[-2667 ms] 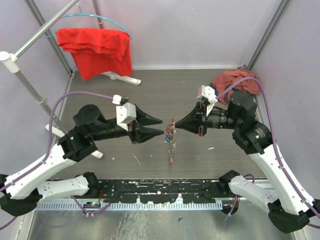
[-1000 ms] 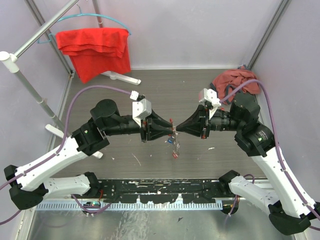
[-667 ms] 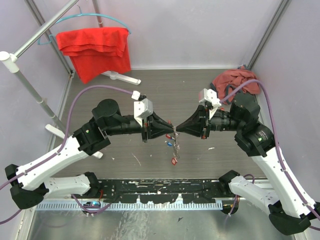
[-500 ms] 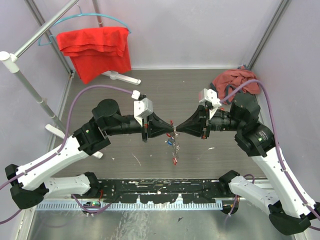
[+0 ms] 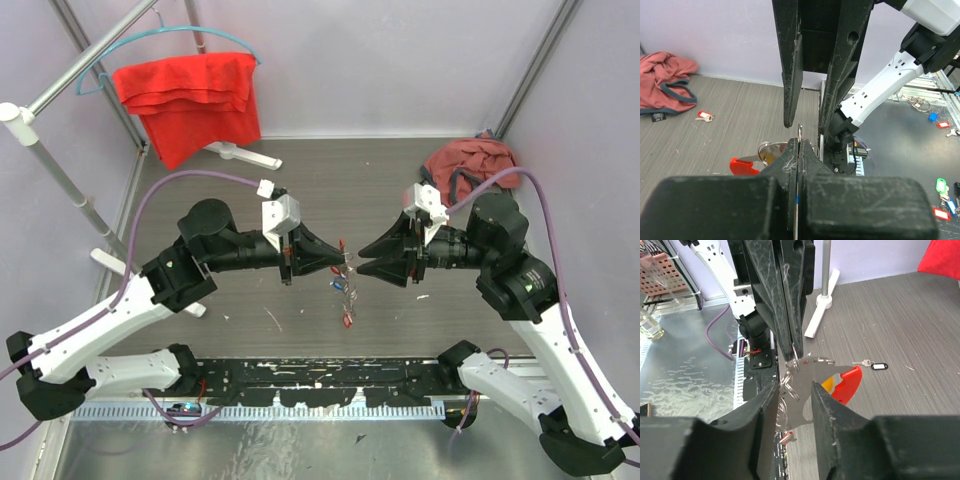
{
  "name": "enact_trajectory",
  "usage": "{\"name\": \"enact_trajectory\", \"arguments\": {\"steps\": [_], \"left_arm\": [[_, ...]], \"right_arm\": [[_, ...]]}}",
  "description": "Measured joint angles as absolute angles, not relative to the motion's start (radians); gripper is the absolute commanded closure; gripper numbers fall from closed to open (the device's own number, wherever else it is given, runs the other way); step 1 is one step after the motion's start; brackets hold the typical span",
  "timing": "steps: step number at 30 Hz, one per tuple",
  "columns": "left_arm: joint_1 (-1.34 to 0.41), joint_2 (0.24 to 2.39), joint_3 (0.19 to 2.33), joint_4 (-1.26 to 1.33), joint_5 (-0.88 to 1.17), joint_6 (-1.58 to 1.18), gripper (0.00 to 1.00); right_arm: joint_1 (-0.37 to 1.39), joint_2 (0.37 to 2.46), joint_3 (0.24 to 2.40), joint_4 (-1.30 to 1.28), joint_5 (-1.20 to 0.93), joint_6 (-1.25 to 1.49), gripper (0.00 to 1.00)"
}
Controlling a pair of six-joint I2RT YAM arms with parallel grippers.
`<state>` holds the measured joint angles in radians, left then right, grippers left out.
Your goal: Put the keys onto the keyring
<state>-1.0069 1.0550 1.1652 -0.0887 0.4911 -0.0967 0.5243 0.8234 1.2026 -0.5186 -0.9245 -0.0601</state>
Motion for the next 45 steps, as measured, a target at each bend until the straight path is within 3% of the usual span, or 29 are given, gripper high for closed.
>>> {"name": "enact_trajectory", "arguments": {"steps": [4, 13, 21, 29, 45], "left_arm": [[-1.007, 1.033, 1.165, -0.089, 0.496, -0.109, 1.0], [-1.007, 1.01, 1.165, -0.088, 0.538, -0.13, 1.0], [-1.007, 1.01, 1.165, -0.086, 0.554, -0.143, 1.0], [-1.007, 1.015, 1.165, -0.071, 0.564, -0.145, 1.0], [-1.007, 1.026, 1.165, -0.065, 0.564, -0.151, 1.0]], "right_arm": [[0.524, 0.807, 1.203, -0.552, -0.926, -0.078, 0.48], [0.524, 0.811, 1.203, -0.578, -0.984, -0.105, 0.47], [0.524, 0.846, 1.207, -0.574, -1.042, -0.104, 0.5], [0.524, 0.867, 1.207, -0.545, -1.082, -0.093, 0.6], [0.53, 0.883, 1.198, -0.495, -1.126, -0.066, 0.65]]}}
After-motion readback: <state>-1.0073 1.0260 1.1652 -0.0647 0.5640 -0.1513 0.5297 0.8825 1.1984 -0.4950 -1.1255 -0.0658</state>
